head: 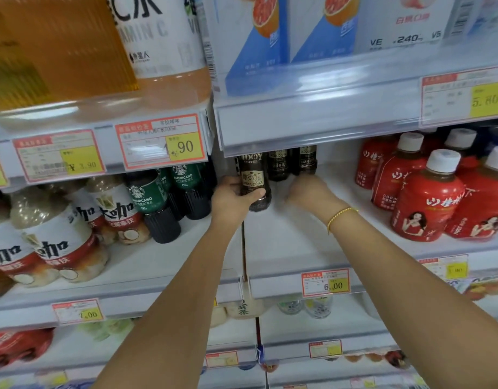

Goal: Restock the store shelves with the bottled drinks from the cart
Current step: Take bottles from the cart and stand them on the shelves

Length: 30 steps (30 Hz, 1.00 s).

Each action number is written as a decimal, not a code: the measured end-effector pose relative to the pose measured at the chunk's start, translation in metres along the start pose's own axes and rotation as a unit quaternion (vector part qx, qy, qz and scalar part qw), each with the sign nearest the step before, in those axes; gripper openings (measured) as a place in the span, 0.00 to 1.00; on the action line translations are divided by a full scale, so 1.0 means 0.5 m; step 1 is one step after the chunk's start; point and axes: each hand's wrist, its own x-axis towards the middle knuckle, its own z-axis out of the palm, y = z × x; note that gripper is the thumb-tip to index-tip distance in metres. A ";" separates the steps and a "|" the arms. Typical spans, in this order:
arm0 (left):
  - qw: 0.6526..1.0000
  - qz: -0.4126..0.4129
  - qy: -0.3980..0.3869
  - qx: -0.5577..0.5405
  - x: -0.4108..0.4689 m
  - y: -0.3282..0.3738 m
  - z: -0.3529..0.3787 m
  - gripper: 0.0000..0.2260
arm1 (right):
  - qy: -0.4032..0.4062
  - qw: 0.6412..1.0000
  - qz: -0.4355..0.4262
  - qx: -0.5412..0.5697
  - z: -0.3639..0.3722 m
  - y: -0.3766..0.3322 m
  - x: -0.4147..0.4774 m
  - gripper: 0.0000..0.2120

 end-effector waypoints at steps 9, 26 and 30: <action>0.996 -0.026 0.065 0.051 0.010 0.013 0.020 0.23 | -0.044 0.997 -0.028 -0.057 0.016 0.007 -0.029 0.13; 0.994 -0.074 0.050 0.055 0.065 -0.014 0.045 0.30 | -0.013 0.993 -0.056 -0.107 0.027 0.014 -0.035 0.13; 0.994 -0.028 0.070 0.076 -0.014 0.017 0.015 0.20 | -0.014 0.997 -0.057 -0.056 0.000 0.004 -0.053 0.14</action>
